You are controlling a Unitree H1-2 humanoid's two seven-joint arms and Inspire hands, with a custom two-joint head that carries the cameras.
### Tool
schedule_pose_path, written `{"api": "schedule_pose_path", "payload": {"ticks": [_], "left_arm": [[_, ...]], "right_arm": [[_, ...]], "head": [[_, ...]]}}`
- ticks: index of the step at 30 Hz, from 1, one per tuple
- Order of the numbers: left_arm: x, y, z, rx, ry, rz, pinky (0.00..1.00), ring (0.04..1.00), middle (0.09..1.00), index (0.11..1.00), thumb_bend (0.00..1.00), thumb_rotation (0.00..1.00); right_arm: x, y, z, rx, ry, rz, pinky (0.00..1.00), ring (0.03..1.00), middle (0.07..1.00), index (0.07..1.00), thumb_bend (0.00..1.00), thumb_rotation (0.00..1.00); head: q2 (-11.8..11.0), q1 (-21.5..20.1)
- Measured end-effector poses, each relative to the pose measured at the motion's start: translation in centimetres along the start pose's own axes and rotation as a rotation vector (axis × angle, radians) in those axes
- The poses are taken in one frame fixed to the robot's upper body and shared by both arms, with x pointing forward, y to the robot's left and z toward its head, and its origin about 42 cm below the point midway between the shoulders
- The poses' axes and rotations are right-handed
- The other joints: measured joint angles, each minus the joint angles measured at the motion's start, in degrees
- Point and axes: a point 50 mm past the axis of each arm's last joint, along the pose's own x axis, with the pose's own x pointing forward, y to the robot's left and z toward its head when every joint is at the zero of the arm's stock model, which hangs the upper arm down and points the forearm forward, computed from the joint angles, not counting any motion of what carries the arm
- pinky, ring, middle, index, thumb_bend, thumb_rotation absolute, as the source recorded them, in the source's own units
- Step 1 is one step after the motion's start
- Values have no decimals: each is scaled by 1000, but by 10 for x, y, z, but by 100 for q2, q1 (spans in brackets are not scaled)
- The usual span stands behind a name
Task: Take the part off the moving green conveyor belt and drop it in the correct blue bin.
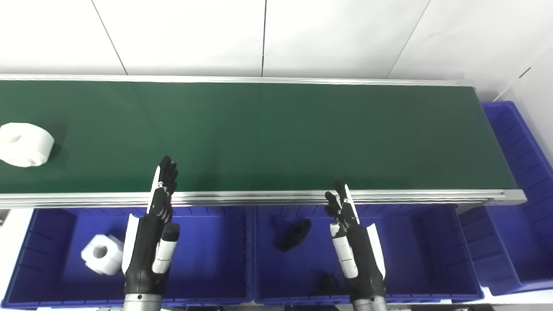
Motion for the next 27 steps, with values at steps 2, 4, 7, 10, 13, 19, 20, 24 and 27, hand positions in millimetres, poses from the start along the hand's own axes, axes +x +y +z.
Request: {"api": "schedule_pose_path", "payload": {"ticks": [2,4,7,10,13,19,20,24,27], "left_arm": [[0,0,0,0,1,0,1000,987,1000,1000,692,1000],[-1,0,0,-1,3,1,999,982,1000,1000,689,1000],[-2,-1,-1,-2,8,2,997,981,1000,1000,682,1000],[-4,-2,-1,-2,12,2,992,983,1000,1000,688,1000],[-4,-2,-2,-1,12,1,988,983,1000,1000,679,1000],[-5,-5,-3,-10,12,2,993,986,1000,1000,675,1000],[-5,-5,-3,-10,12,2,994,987,1000,1000,681,1000],[-6,-5,-4,-11,15,3,991,984,1000,1000,692,1000],[-8,-5,-4,-14,19,5,993,985,1000,1000,680,1000]], "right_arm": [[0,0,0,-1,0,0,919,954,1000,1000,734,1000],[0,0,0,0,1,2,925,956,1000,1000,738,1000],[-1,0,0,2,3,2,923,953,1000,1000,720,1000],[-2,0,-1,2,7,2,920,950,1000,1000,721,1000],[-3,0,-1,1,10,2,921,950,1000,1000,730,1000],[-4,-1,-2,3,15,2,924,952,1000,1000,748,1000],[-4,-1,-3,3,16,2,925,952,1000,1000,746,1000],[-5,-1,-4,3,23,5,924,951,1000,1000,751,1000],[-6,-1,-4,3,25,5,922,951,1000,1000,752,1000]], "head": [[-9,26],[-53,71],[-62,88],[-88,106],[-123,132],[-158,202],[-158,202],[-167,211],[-158,211]]}}
